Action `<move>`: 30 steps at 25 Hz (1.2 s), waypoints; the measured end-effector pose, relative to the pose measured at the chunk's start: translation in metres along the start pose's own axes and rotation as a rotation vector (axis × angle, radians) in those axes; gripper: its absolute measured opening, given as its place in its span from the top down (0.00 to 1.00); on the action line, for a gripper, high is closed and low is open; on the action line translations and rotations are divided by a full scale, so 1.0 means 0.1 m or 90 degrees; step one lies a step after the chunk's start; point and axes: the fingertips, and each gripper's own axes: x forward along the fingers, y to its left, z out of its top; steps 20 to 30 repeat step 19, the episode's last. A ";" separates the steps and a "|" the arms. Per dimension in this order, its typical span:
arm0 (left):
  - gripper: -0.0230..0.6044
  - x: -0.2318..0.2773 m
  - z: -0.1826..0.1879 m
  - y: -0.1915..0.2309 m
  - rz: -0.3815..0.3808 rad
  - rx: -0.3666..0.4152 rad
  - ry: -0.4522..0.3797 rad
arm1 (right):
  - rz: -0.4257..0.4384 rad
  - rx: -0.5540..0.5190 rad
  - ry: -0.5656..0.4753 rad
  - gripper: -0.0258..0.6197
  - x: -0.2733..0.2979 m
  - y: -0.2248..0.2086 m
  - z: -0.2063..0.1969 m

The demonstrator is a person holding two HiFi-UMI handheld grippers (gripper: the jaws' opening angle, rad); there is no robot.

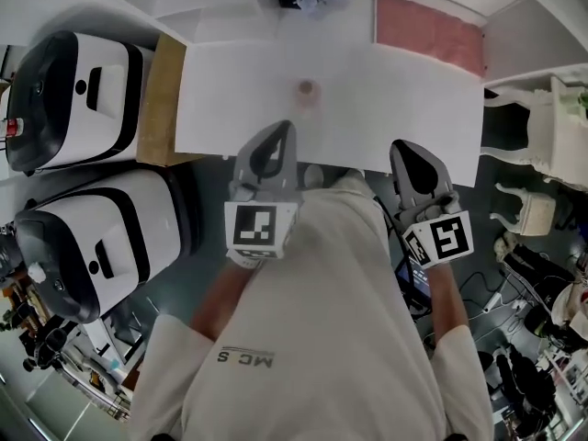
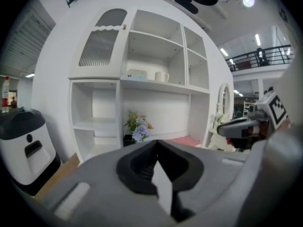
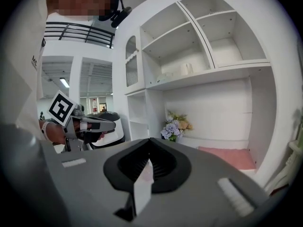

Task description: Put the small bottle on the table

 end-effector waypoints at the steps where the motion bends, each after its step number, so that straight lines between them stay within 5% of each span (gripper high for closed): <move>1: 0.96 0.01 -0.01 -0.01 -0.002 0.001 0.002 | 0.004 -0.001 0.003 0.97 0.01 0.00 -0.01; 30: 0.96 0.03 -0.08 -0.08 -0.018 0.017 0.014 | 0.015 -0.007 0.005 0.97 -0.04 0.04 -0.08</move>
